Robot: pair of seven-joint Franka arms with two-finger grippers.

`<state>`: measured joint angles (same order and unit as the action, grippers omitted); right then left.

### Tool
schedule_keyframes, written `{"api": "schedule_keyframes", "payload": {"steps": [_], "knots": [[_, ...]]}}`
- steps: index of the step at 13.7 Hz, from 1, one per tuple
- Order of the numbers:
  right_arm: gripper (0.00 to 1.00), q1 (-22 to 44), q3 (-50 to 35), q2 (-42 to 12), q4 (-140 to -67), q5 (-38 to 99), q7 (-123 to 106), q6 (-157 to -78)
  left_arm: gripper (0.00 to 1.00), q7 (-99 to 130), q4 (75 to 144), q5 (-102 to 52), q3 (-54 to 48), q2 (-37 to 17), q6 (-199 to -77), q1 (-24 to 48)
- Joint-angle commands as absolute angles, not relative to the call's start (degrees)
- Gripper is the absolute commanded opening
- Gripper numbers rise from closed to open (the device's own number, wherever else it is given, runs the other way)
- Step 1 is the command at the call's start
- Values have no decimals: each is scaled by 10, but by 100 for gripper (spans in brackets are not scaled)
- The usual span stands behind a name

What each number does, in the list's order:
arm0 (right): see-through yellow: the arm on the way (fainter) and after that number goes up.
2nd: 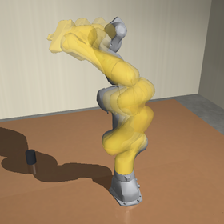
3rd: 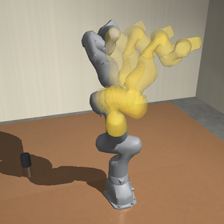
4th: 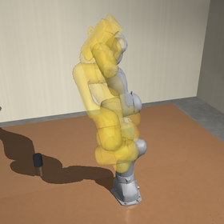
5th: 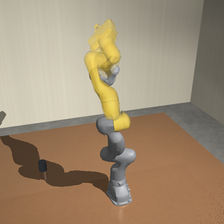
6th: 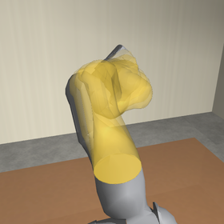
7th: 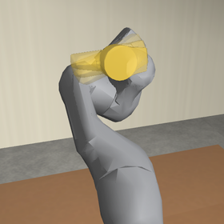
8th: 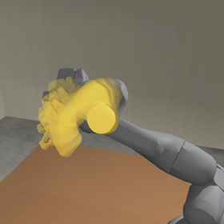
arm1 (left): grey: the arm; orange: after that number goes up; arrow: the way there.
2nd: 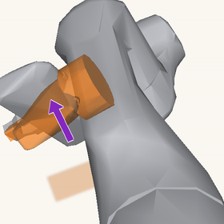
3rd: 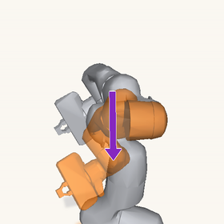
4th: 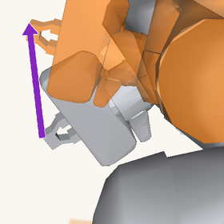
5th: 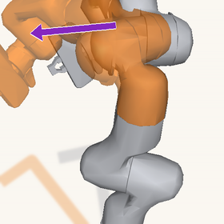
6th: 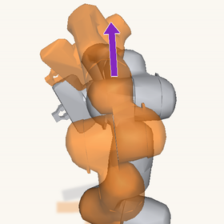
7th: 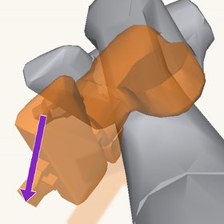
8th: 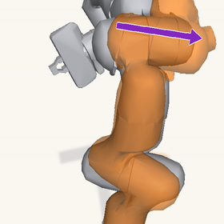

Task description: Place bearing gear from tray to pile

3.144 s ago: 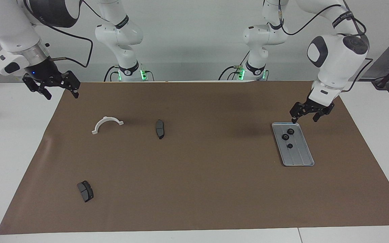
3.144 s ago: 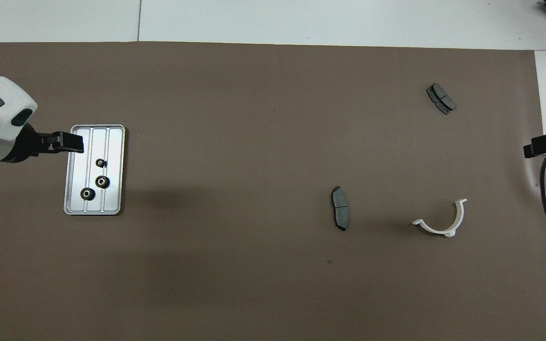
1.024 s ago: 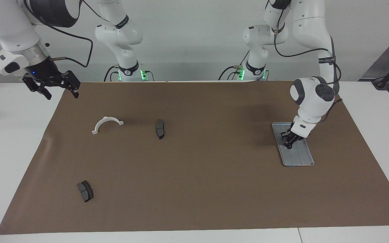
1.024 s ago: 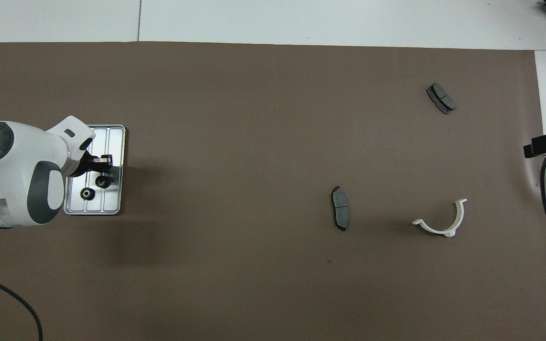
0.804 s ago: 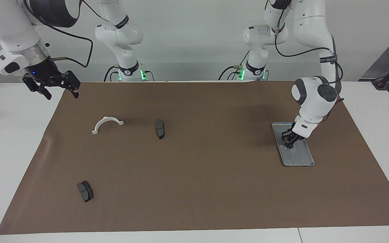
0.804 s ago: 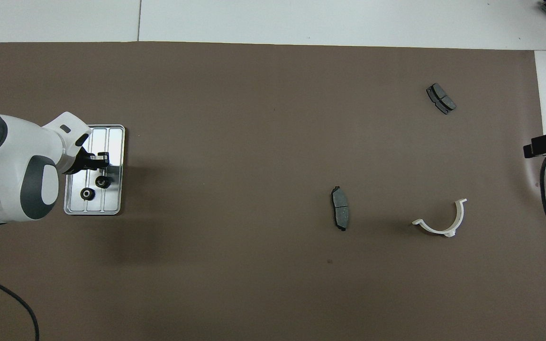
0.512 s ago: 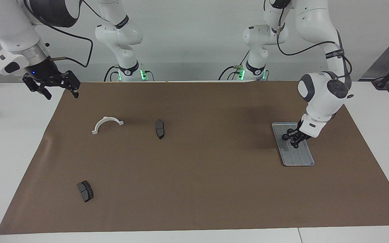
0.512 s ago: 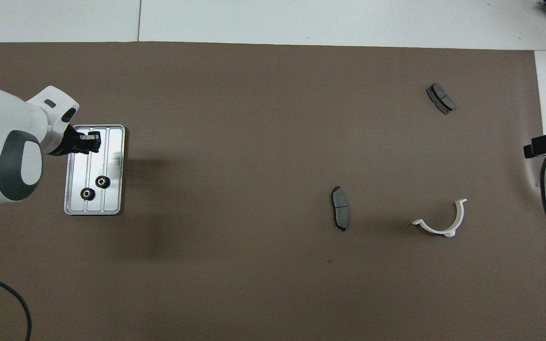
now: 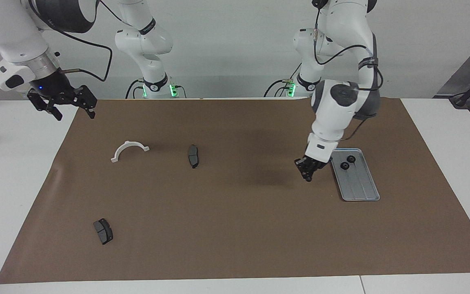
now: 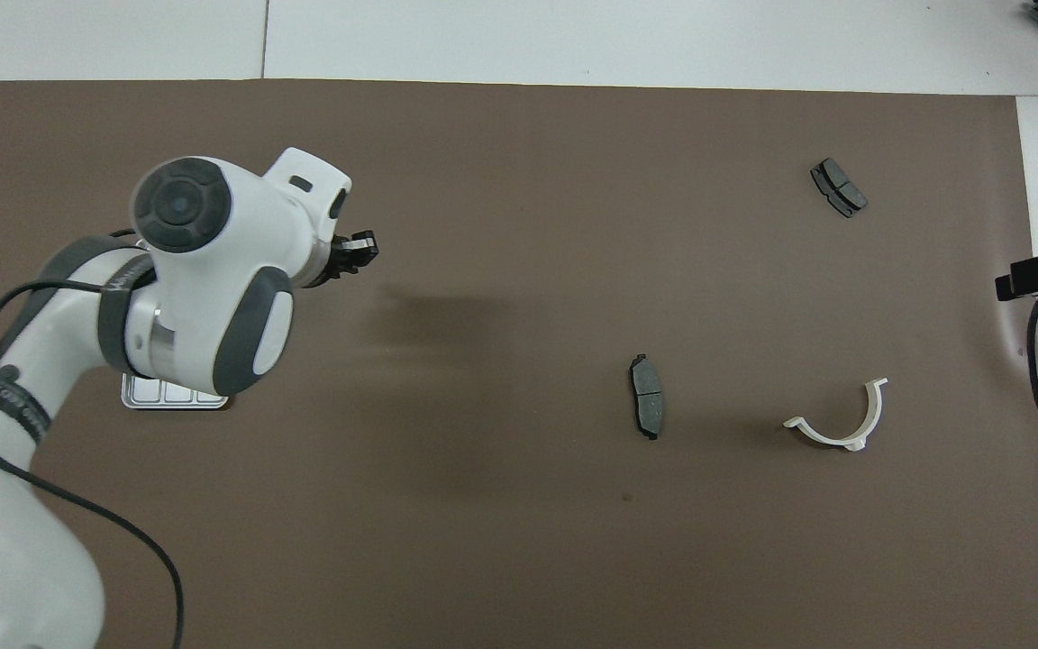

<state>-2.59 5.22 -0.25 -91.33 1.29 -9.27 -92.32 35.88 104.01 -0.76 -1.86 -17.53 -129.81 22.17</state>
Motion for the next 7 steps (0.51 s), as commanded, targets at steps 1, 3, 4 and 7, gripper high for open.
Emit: {"api": "schedule_keyframes", "payload": {"steps": [1, 3, 4, 7], "knots": [[100, -32, 53, 11, -929, 29, -105, -933, 0, 425, 947, 0, -7, -263, -1310, 271], [100, -33, 54, 11, -930, 28, -103, -931, 0, 460, 940, -1, -9, -288, -1361, 295], [100, -32, 54, 11, -930, 28, -99, -934, 0, 476, 948, 0, -7, -295, -1402, 307], [100, -33, 54, 11, -931, 28, -96, -951, 0, 478, 958, -1, -9, -297, -1417, 310]]}}
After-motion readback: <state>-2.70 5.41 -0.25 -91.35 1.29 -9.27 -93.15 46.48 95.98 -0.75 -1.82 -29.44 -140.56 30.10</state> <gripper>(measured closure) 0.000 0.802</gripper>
